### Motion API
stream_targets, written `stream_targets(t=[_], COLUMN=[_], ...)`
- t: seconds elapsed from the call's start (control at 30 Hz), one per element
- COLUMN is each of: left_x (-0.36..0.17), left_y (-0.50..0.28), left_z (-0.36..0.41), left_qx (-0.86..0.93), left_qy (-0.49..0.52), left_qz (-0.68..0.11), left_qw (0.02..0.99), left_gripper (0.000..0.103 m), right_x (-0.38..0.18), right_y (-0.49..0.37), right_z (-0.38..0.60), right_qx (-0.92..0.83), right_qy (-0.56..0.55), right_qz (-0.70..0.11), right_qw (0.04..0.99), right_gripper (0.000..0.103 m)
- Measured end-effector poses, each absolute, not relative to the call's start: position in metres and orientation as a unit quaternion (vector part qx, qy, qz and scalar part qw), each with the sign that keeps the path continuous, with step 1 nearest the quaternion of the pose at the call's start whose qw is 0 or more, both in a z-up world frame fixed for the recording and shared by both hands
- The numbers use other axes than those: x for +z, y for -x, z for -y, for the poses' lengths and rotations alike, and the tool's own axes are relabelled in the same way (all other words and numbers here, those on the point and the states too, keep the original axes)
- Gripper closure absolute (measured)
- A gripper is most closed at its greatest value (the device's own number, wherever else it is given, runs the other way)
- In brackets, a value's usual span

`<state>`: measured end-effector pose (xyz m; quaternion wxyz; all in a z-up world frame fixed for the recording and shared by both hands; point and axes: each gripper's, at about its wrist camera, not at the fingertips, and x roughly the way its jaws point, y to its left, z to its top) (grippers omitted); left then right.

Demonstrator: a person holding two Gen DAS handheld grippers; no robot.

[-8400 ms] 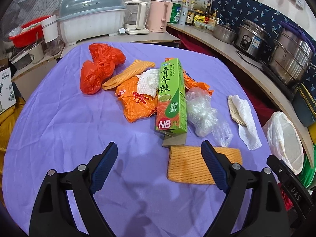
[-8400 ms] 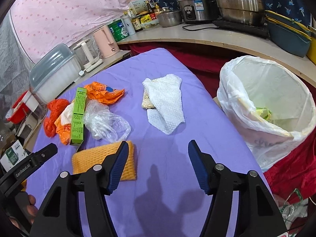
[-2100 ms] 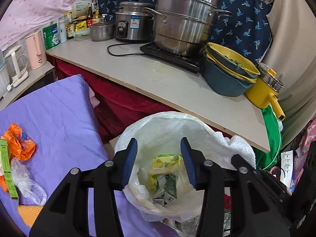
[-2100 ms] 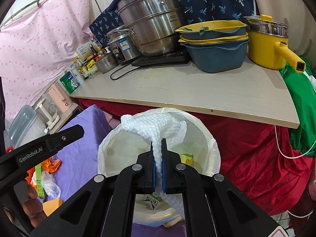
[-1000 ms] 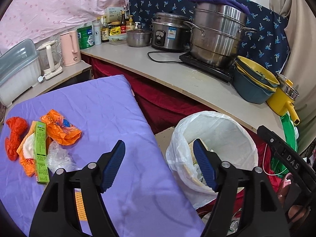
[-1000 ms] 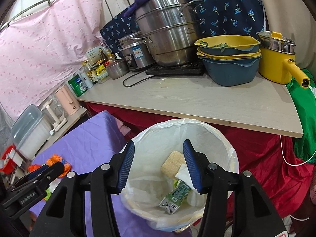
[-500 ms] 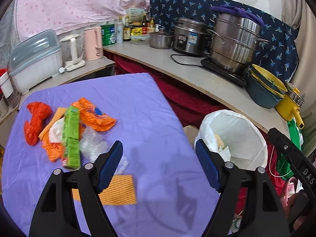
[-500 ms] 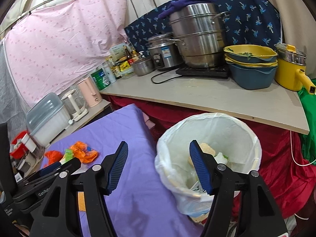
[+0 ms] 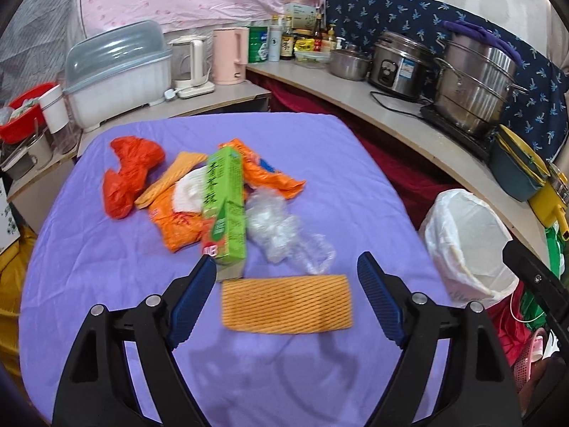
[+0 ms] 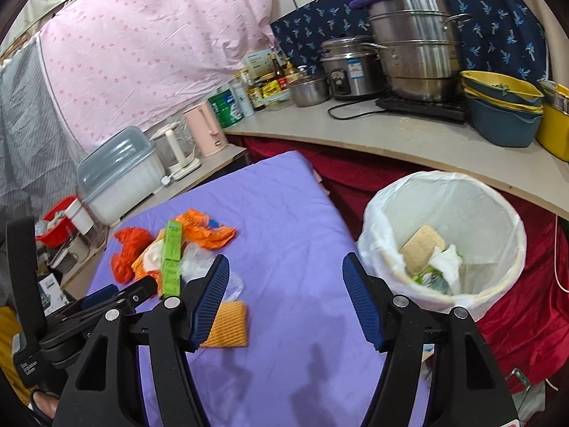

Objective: Collect trash
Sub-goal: 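Move both open grippers back over the table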

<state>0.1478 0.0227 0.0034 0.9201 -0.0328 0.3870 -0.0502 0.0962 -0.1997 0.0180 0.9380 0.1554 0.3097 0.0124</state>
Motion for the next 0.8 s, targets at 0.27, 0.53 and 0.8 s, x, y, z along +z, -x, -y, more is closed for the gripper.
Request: stream_targets(t=[0.27, 0.53, 0.8], left_x=[-0.007, -0.017, -0.029], left_y=[-0.145, -0.148, -0.155], left_z=[-0.063, -0.094, -0.124], left_qx=[-0.026, -0.014, 0.001], left_qy=[0.043, 0.052, 0.072], left_qz=[-0.393, -0.400, -0.410], left_qw=[0.918, 0.915, 0.909], left_gripper=[0.025, 0.025, 0.021], right_x=[0.008, -0.005, -0.027], right_y=[-0.099, -0.109, -0.130], right_z=[0.160, 0.128, 0.102], right_qx=[0.030, 0.042, 0.054], right_qy=[-0.147, -0.139, -0.134], right_qz=[-0.329, -0.346, -0.370], right_qw=[0.932, 0.927, 0.918], right_gripper=[0.039, 0.039, 0.039])
